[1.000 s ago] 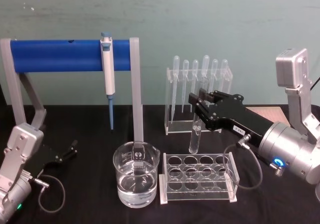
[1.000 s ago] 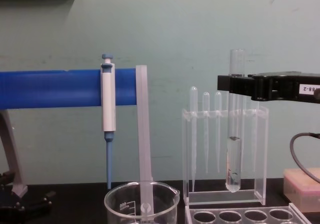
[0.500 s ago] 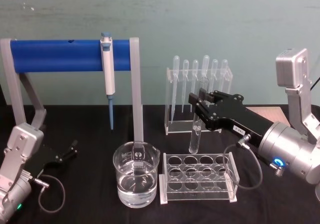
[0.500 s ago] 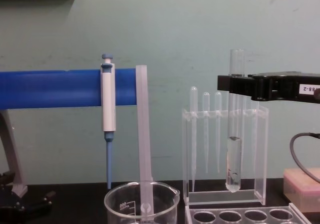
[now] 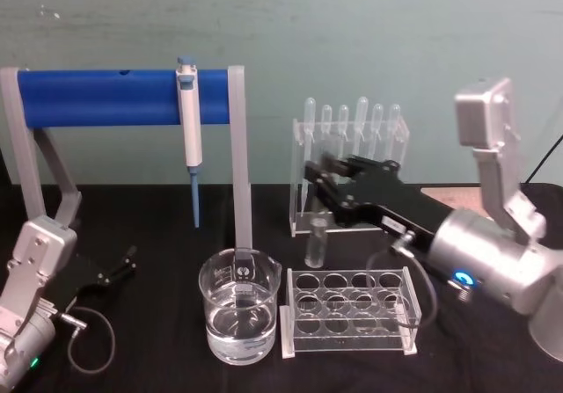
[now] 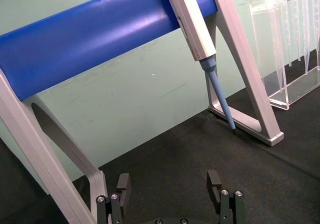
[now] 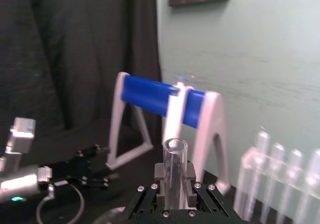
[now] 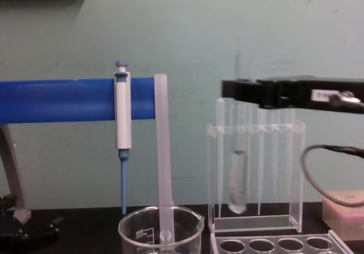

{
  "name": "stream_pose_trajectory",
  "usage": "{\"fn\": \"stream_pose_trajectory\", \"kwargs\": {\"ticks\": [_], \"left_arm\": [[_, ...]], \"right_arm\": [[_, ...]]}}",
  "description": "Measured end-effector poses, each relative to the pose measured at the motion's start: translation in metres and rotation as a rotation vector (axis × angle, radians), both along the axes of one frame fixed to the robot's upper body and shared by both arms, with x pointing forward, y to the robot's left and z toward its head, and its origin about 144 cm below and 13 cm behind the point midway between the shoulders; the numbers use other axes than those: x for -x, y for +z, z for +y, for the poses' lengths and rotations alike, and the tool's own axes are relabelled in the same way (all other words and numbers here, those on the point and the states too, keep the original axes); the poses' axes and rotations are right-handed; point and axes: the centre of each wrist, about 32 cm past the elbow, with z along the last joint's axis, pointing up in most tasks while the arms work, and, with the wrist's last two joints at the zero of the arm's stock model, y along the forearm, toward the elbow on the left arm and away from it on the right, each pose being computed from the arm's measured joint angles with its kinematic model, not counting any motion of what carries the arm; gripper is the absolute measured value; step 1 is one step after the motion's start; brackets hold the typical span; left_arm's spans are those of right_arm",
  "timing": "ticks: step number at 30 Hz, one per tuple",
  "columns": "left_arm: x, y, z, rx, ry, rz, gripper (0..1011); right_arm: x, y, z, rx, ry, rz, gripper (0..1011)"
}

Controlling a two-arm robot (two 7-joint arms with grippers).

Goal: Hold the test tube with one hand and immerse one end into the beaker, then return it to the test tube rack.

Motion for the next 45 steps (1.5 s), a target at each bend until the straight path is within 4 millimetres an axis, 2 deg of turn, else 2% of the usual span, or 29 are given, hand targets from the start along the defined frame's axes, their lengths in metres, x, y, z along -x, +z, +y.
{"fn": "stream_pose_trajectory", "kwargs": {"ticks": [11,16,23,36,45], "left_arm": [[0.0,0.0,0.0,0.0,0.0,0.0,1000],[0.0,0.0,0.0,0.0,0.0,0.0,1000],[0.0,0.0,0.0,0.0,0.0,0.0,1000],[0.0,0.0,0.0,0.0,0.0,0.0,1000],[0.0,0.0,0.0,0.0,0.0,0.0,1000]], "right_arm": [[-0.014,0.02,0.046,0.021,0.13,-0.046,224],[-0.019,0.017,0.06,0.032,0.15,-0.044,224],[-0.024,-0.009,0.072,0.043,0.167,-0.046,224],[-0.018,-0.067,0.07,0.048,0.16,-0.038,224],[-0.014,-0.086,0.068,0.034,0.148,-0.021,224]]}}
